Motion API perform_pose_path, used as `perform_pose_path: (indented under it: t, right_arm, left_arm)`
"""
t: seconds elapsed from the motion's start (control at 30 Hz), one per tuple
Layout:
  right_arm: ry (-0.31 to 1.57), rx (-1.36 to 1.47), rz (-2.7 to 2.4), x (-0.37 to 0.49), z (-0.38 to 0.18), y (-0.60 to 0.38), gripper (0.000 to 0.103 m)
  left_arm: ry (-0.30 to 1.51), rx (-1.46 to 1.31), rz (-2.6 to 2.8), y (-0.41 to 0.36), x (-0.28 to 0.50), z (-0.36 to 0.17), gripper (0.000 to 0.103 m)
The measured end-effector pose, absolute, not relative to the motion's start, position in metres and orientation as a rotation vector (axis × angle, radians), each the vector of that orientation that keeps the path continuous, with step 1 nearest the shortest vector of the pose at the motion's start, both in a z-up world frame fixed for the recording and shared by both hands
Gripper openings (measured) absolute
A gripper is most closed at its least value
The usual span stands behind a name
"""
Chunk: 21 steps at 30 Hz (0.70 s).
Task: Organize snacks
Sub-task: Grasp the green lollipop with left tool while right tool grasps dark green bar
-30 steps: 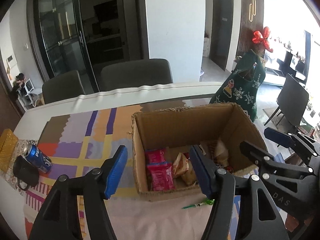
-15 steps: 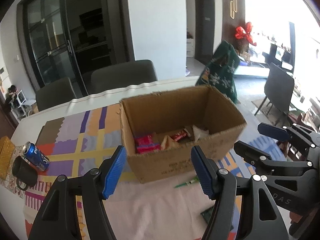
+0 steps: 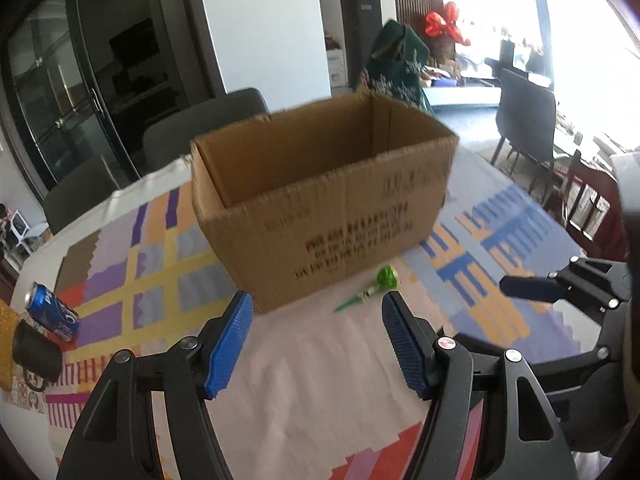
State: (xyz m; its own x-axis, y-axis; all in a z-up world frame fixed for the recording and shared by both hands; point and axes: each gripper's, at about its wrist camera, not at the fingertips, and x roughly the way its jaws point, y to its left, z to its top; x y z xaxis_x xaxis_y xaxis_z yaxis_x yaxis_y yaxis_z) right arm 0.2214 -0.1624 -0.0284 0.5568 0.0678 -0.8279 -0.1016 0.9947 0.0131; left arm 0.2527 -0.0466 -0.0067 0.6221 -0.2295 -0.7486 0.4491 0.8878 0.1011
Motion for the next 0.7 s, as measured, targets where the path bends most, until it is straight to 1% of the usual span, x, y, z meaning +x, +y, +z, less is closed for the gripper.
perform_pose_path:
  t: [0.27,0.47,0.7]
  right_arm:
    - [1.112,-0.037,0.097,0.212,-0.073,-0.154,0.062]
    - [1.158,-0.062,0.093,0.213,-0.090,-0.142,0.062]
    - [1.185,-0.085,0.090,0.217,-0.105,-0.137,0.062]
  left_arm:
    - [0.885,0.300,-0.408,-0.035,0.249,-0.040,0.066]
    - [0.933,0.302,-0.398,-0.027,0.250,-0.060,0.066]
    - [0.959,0.289,-0.401,-0.026,0.249,-0.070,0.066]
